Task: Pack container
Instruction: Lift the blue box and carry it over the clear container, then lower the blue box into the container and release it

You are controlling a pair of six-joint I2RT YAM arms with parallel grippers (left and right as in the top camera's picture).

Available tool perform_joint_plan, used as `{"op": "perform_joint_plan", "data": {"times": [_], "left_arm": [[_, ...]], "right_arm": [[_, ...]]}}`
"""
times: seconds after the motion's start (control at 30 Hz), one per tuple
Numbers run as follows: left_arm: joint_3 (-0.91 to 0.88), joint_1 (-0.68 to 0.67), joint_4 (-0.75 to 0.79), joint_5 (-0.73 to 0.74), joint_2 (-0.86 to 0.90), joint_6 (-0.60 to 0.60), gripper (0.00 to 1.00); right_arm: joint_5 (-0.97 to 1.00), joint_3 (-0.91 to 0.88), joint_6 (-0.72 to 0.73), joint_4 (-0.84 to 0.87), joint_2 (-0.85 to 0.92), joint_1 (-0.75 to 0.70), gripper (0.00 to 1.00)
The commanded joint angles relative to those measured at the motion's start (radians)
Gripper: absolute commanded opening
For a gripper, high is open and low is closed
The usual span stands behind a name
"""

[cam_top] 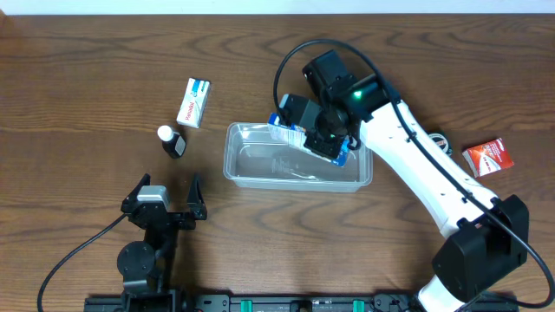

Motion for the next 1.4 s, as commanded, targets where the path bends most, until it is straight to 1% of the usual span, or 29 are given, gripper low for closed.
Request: {"op": "perform_joint_plan", "data": {"times": [0.0, 0.17, 0.33, 0.4, 0.67, 0.83, 1.0, 1.17, 1.37], "left_arm": [[-0.018, 0.005, -0.033, 0.018, -0.006, -0.001, 0.98], [-0.018, 0.005, -0.033, 0.018, -0.006, -0.001, 0.98], [-0.018, 0.005, -0.033, 0.018, -0.006, -0.001, 0.98], [-0.018, 0.005, -0.033, 0.018, -0.006, -0.001, 0.98], [-0.018, 0.005, -0.033, 0.018, -0.006, -0.001, 0.98], [-0.018, 0.005, -0.033, 0.018, -0.006, -0.001, 0.98], [-0.018, 0.005, -0.033, 0.018, -0.006, -0.001, 0.98], [-0.018, 0.005, -0.033, 0.018, -0.006, -0.001, 0.98], [-0.018, 0.005, -0.033, 0.018, -0.006, -0.001, 0.98]], "right_arm": [[0.005, -0.023, -0.096, 0.012, -0.006, 0.0, 0.06], [0.012, -0.037, -0.121, 0.008, -0.006, 0.0, 0.04], [0.012, -0.037, -0.23, 0.005, -0.006, 0.0, 0.01], [0.012, -0.037, -0.246, 0.005, -0.006, 0.0, 0.01], [0.019, -0.037, -0.246, 0.023, -0.006, 0.003, 0.01], [0.098, -0.037, -0.246, 0.063, -0.006, 0.023, 0.01], [0.18, -0.037, -0.245, 0.075, -0.008, 0.078, 0.01], [0.181, -0.037, -0.245, 0.078, -0.008, 0.121, 0.01], [0.18, -0.037, -0.229, 0.079, -0.008, 0.119, 0.01]]}}
